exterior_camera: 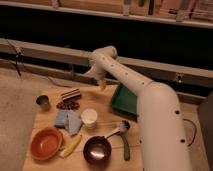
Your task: Wipe red bowl with eraser
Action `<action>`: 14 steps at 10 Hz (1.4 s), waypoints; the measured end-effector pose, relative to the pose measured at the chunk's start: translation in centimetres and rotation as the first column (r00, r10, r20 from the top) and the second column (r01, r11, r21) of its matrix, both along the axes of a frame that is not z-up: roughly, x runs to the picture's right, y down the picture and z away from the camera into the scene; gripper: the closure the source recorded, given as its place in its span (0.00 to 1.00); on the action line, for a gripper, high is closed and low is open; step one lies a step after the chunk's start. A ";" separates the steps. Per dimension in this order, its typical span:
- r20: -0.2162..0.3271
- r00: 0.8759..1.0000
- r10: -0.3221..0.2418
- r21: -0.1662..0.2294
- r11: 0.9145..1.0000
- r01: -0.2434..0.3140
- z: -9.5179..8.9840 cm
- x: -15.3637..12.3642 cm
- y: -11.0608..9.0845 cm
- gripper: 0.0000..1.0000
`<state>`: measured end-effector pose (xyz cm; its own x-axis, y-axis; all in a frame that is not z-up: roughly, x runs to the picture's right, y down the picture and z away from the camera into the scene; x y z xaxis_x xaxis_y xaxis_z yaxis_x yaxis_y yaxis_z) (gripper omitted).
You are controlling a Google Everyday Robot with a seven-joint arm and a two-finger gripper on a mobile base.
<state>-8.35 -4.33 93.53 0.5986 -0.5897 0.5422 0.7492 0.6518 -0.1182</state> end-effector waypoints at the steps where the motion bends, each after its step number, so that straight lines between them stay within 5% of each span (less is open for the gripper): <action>1: 0.007 1.000 -0.008 -0.006 1.000 0.008 0.8 -1.7 -0.2 0.17; 4: -0.029 0.999 0.024 -0.044 0.999 -0.025 2.9 -6.3 0.5 0.17; 6: -0.116 0.987 0.113 -0.086 0.989 -0.123 4.5 -6.4 2.0 0.17; 9: -0.209 0.948 0.239 -0.115 0.957 -0.267 4.8 -6.0 2.9 0.17; 13: -0.273 0.899 0.343 -0.133 0.912 -0.389 4.6 -6.0 3.0 0.17; 14: -0.273 0.896 0.351 -0.139 0.907 -0.398 4.8 -6.1 3.0 0.17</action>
<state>-14.42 -1.32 98.34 0.8785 -0.1985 0.4346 0.3883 0.8267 -0.4073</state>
